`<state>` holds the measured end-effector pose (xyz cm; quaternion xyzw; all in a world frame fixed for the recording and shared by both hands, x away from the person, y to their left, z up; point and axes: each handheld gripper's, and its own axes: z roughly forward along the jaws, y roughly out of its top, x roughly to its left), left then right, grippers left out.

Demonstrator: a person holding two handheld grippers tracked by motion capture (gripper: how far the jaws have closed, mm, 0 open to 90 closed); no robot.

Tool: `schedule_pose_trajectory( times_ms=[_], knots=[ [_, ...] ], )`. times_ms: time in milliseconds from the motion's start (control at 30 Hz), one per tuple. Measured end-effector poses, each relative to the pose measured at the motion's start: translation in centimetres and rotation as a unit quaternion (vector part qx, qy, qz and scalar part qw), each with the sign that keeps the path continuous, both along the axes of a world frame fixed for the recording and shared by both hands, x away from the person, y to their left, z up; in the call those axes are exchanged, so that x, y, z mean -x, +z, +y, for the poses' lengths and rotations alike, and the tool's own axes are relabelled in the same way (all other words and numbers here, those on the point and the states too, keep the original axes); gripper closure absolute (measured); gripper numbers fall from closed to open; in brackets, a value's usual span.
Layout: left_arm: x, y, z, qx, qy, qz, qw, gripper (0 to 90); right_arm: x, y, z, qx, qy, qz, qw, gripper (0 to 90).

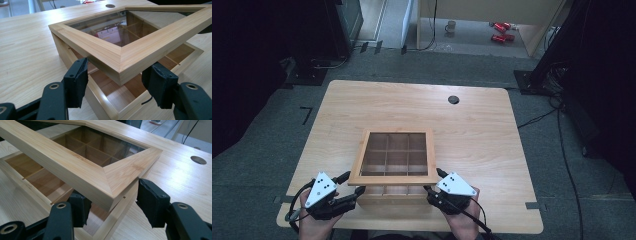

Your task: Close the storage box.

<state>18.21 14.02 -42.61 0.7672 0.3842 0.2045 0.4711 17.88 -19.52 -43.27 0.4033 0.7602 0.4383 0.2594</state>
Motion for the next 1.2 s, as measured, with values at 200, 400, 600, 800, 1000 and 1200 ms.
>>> schedule_pose_trajectory(
  times_ms=[200, 400, 600, 800, 1000, 1200],
  knots=[
    [0.2, -0.4, -0.1, -0.005, 0.002, 0.002, 1.0, 38.5, 0.2, -0.4, 0.0, -0.001, 0.001, 0.005, 1.0, 46.0],
    [0.4, -1.2, -0.1, -0.004, -0.001, 0.01, 0.9999, 38.6, 0.6, -1.0, 0.0, 0.001, 0.004, 0.01, 0.9999, 45.9],
    [0.3, -2.0, -0.5, -0.006, -0.006, 0.017, 0.9998, 39.3, 0.8, -1.7, 0.2, 0.011, 0.007, 0.012, 0.9998, 46.2],
    [0.5, -2.2, -0.6, -0.017, -0.002, 0.014, 0.9998, 38.7, 1.2, -1.9, 0.1, 0.009, 0.008, 0.013, 0.9998, 45.7],
    [0.8, -2.8, -0.6, -0.022, -0.003, 0.018, 0.9996, 37.2, 1.5, -2.3, 0.1, 0.012, 0.011, 0.018, 0.9997, 44.4],
    [1.0, -3.2, -0.7, -0.029, -0.003, 0.018, 0.9994, 35.8, 1.8, -2.8, 0.2, 0.019, 0.009, 0.021, 0.9996, 43.8]
  ],
)
